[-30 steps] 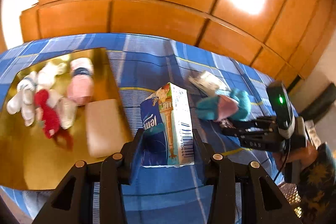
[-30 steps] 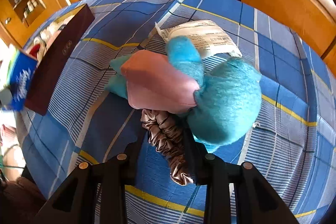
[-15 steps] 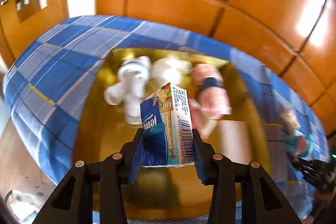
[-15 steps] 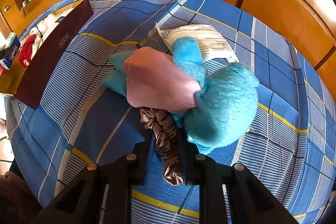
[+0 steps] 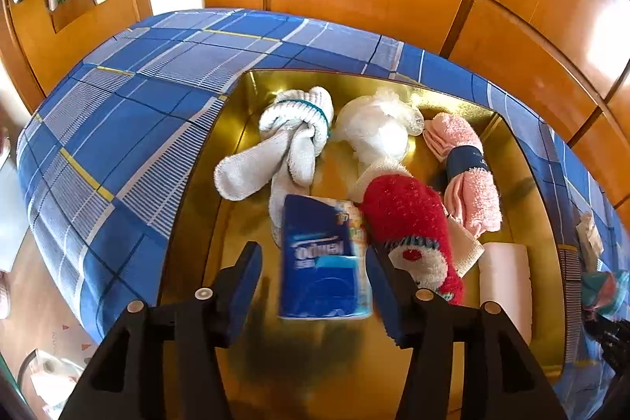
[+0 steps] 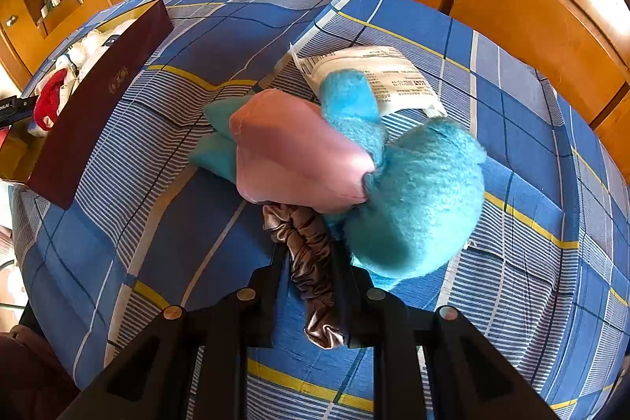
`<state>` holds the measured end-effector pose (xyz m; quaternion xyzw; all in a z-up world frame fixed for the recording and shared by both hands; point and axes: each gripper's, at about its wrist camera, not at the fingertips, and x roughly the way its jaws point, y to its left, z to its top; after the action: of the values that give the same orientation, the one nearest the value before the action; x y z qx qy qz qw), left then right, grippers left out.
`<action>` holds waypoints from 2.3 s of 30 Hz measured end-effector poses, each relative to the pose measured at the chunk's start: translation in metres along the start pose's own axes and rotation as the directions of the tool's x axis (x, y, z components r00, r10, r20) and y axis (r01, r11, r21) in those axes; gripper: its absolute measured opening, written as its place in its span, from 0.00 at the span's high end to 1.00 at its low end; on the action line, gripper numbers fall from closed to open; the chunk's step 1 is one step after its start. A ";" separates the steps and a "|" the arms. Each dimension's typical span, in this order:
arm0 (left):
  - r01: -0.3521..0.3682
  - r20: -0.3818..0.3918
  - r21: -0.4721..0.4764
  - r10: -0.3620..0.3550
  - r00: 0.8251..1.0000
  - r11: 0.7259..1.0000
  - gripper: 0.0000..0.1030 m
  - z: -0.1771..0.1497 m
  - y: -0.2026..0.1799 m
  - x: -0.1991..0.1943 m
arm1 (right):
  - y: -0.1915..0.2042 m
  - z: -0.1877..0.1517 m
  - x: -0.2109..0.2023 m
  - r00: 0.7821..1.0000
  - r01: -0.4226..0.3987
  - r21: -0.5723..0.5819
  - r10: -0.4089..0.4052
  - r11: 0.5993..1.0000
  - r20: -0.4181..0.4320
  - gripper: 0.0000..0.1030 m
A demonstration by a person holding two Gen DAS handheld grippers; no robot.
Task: Organize soft objects
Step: 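Carry the Tempo pack into the tray while the right gripper grasps the brown scrunchie, then carry the brown scrunchie into the gold tray with the right gripper and release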
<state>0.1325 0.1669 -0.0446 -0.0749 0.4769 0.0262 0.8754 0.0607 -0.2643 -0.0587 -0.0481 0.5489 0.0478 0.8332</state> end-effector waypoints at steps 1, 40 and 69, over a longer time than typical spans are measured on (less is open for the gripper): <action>-0.001 0.007 -0.002 0.001 1.000 1.000 0.46 -0.002 0.000 -0.003 | 0.000 0.000 0.000 1.000 0.002 -0.001 -0.002 1.000 0.000 0.81; 0.012 0.177 0.090 -0.027 0.984 0.996 0.39 -0.064 -0.061 -0.086 | 0.041 0.006 -0.015 0.974 -0.219 -0.009 0.219 0.976 0.056 0.89; -0.042 0.184 -0.097 0.059 0.981 0.994 0.39 -0.066 0.016 -0.089 | 0.277 0.096 0.004 0.887 -0.452 -0.295 0.459 0.842 -0.049 0.86</action>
<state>0.0276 0.1747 -0.0064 -0.1005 0.3928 0.0775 0.9108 0.1132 0.0235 -0.0322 -0.0412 0.5210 0.3269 0.7874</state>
